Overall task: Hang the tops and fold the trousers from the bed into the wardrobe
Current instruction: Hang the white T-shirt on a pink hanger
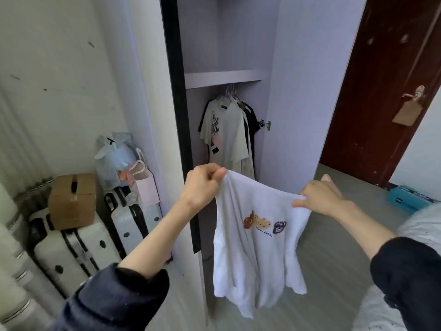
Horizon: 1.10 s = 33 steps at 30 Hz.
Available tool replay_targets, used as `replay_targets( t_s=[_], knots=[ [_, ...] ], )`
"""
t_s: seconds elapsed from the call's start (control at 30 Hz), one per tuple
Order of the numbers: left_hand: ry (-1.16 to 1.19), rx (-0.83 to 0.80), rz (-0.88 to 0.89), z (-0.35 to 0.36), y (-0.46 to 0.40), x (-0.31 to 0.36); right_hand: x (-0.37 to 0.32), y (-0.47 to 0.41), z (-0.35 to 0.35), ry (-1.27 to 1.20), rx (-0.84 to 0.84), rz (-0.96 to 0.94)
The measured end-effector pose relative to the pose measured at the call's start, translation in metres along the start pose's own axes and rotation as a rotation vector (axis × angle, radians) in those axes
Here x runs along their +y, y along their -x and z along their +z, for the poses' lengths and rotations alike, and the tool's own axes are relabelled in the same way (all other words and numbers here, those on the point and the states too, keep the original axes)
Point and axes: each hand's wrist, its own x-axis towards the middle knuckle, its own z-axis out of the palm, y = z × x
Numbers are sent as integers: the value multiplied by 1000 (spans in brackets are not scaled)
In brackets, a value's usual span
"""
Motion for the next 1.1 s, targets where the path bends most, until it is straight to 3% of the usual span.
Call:
replay_targets(
  t_s=[0.2, 0.43, 0.57, 0.83, 0.93, 1.1],
  knots=[
    [101, 135, -97, 66, -64, -9, 50, -50, 42, 42, -56, 34],
    [53, 240, -277, 148, -170, -47, 104, -154, 84, -134, -72, -5],
    [-29, 217, -425, 183, -229, -70, 137, -218, 101, -154, -159, -43],
    [-55, 133, -540, 197, -288, -112, 165, -330, 118, -285, -354, -106],
    [-64, 51, -573, 197, -307, -132, 169, -367, 121, -372, -329, -151],
    [-20, -27, -585, 197, -346, -174, 152, -441, 122, -421, -139, -100]
  ],
)
